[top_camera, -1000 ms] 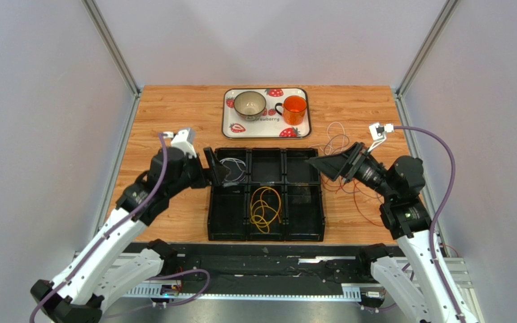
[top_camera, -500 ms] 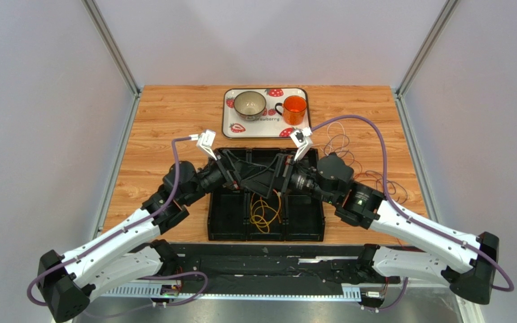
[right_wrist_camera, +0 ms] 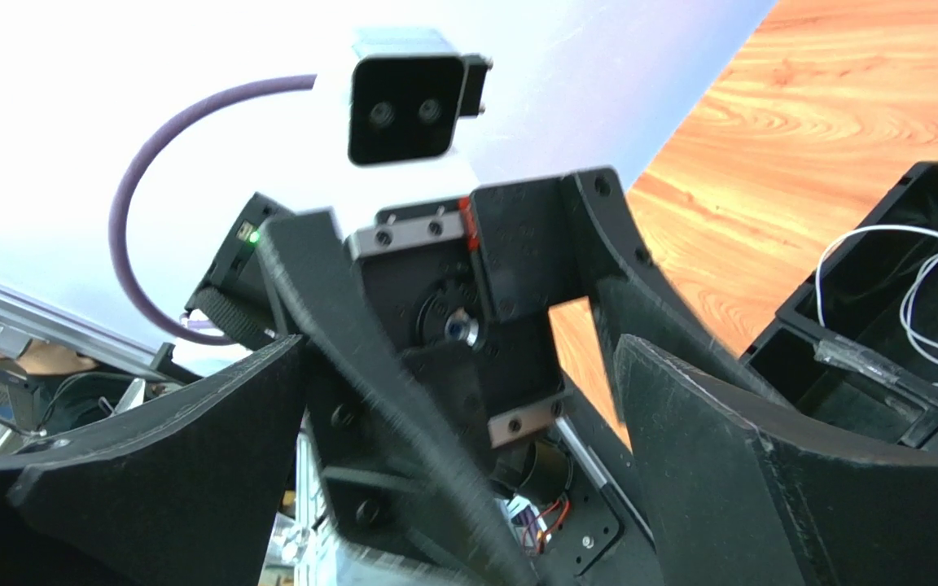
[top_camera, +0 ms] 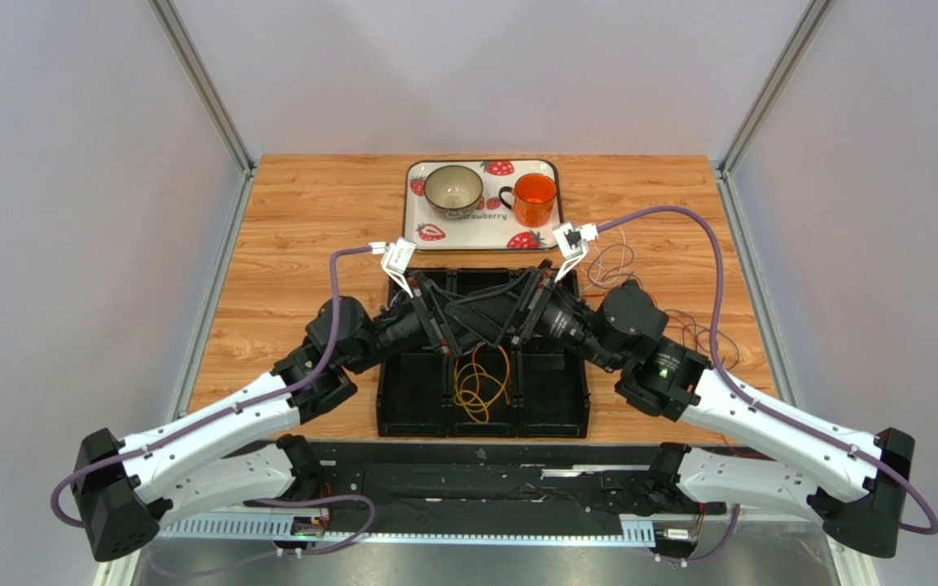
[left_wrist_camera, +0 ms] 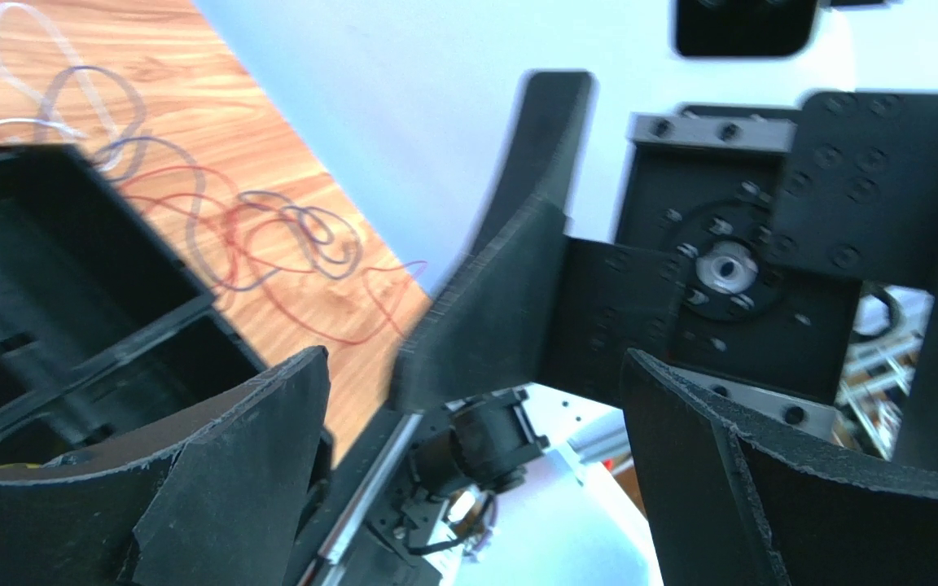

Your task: Untangle the cables

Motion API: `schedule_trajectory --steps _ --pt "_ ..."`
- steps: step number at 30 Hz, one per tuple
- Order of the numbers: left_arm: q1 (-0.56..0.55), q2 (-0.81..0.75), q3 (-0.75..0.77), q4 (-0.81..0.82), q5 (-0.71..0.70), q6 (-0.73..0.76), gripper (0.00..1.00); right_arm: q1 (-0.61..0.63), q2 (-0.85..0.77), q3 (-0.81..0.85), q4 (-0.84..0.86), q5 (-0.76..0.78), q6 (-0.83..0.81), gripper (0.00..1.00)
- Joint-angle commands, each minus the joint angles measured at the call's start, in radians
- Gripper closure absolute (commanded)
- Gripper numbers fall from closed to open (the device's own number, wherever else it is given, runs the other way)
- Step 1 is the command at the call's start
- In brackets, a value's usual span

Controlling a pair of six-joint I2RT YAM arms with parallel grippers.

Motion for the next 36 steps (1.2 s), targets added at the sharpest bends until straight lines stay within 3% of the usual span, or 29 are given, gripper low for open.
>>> schedule_trajectory --steps 1,8,11,14,16,18,21,22,25,26,28,32,36 --pt "-0.031 0.026 0.033 0.107 0.022 0.018 0.03 -0.001 -0.032 -0.014 0.055 0.048 -0.008 0.0" --pt "-0.063 -0.062 0.065 -0.012 -0.093 0.078 0.02 -0.001 -0.102 -0.029 -0.014 0.122 -0.038 0.0" --pt "-0.063 -0.117 0.103 -0.144 -0.134 0.139 0.01 0.001 -0.166 -0.026 -0.074 0.195 -0.096 0.0" --pt "-0.063 -0.227 0.109 -0.305 -0.261 0.148 0.01 -0.002 -0.258 -0.002 -0.215 0.296 -0.279 0.0" --pt "-0.063 -0.288 0.155 -0.532 -0.429 0.194 0.01 -0.002 -0.292 0.027 -0.33 0.374 -0.343 0.0" --pt "-0.063 -0.303 0.242 -0.766 -0.54 0.266 0.01 -0.004 -0.321 0.046 -0.395 0.436 -0.363 0.04" --pt "-0.063 -0.286 0.348 -1.015 -0.732 0.303 0.01 -0.004 -0.291 0.115 -0.562 0.661 -0.351 0.07" --pt "-0.063 -0.28 0.367 -1.058 -0.792 0.311 0.01 -0.005 -0.271 0.171 -0.682 0.783 -0.322 0.08" --pt "-0.063 -0.281 0.393 -1.148 -0.852 0.349 0.01 -0.041 -0.182 0.274 -0.862 0.865 -0.296 0.07" --pt "-0.063 -0.28 0.395 -1.164 -0.866 0.357 0.01 -0.085 -0.159 0.297 -0.904 0.863 -0.273 0.01" --pt "-0.061 -0.269 0.404 -1.22 -0.912 0.369 0.01 -0.158 -0.069 0.343 -1.032 0.8 -0.239 0.0" --pt "-0.06 -0.258 0.384 -1.27 -0.986 0.391 0.01 -0.558 0.083 0.37 -1.071 0.426 -0.276 0.0" --pt "-0.043 -0.266 0.323 -1.226 -0.977 0.424 0.01 -0.668 0.172 0.409 -1.073 0.359 -0.249 0.0"
